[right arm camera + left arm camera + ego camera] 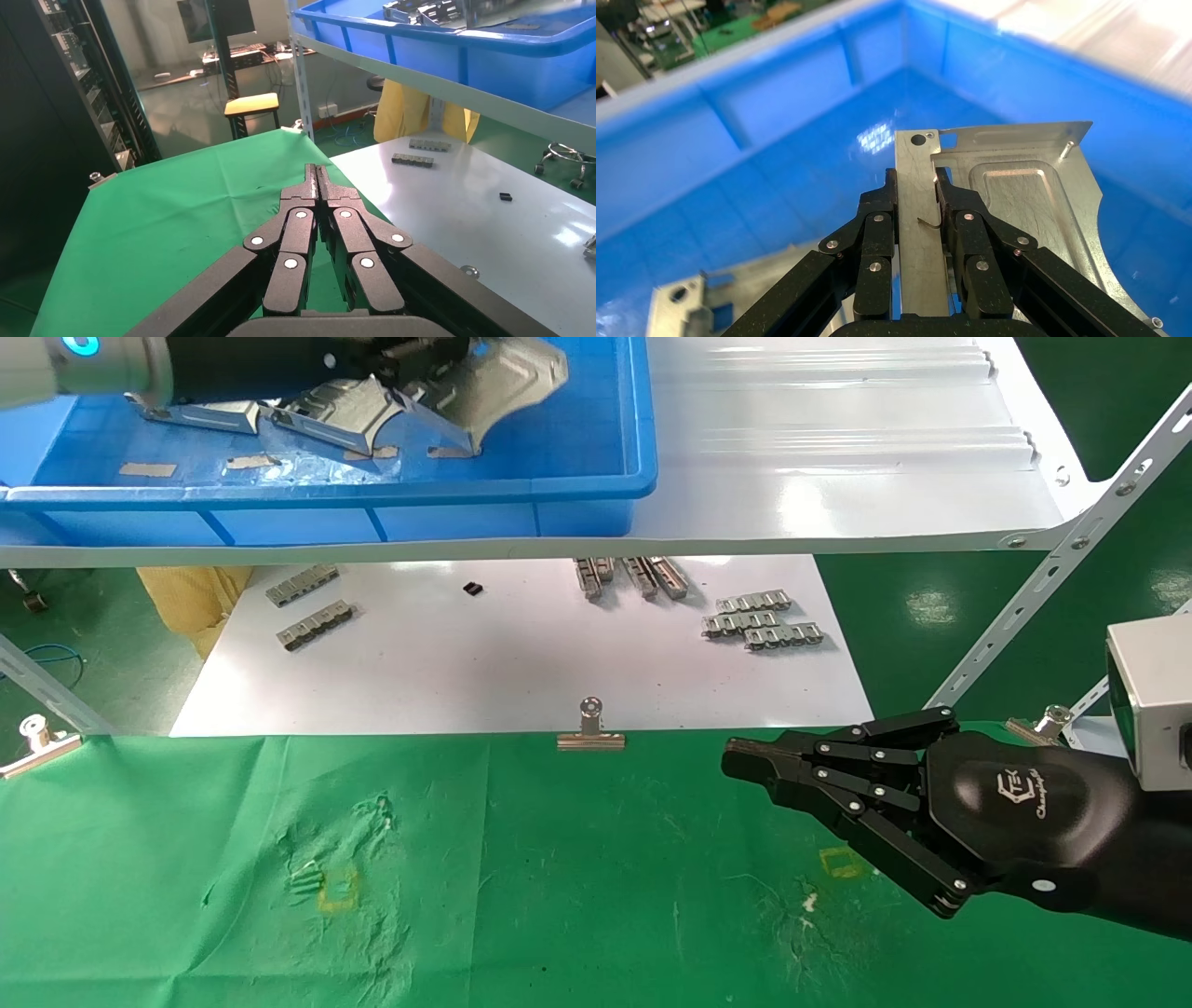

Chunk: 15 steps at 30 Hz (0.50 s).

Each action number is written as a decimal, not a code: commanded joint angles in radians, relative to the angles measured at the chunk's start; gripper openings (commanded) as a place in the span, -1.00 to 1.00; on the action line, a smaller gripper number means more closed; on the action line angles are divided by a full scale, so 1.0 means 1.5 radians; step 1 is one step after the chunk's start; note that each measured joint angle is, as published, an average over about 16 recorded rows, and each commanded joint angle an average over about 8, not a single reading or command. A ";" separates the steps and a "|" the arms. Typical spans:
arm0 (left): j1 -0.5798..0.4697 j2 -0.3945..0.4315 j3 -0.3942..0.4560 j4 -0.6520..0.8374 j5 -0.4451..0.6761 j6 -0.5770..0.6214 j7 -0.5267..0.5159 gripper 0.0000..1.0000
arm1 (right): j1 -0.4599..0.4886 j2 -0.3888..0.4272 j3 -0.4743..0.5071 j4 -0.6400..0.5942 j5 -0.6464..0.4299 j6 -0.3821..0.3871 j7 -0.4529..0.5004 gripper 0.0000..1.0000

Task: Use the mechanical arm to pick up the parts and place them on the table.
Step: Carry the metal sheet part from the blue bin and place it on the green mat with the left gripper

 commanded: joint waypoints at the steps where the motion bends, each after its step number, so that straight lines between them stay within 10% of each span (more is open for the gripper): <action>1: -0.004 -0.006 -0.006 -0.001 -0.009 0.006 0.000 -1.00 | 0.000 0.000 0.000 0.000 0.000 0.000 0.000 -1.00; 15: 0.008 -0.124 -0.039 -0.055 -0.064 0.305 0.119 -1.00 | 0.000 0.000 0.000 0.000 0.000 0.000 0.000 -1.00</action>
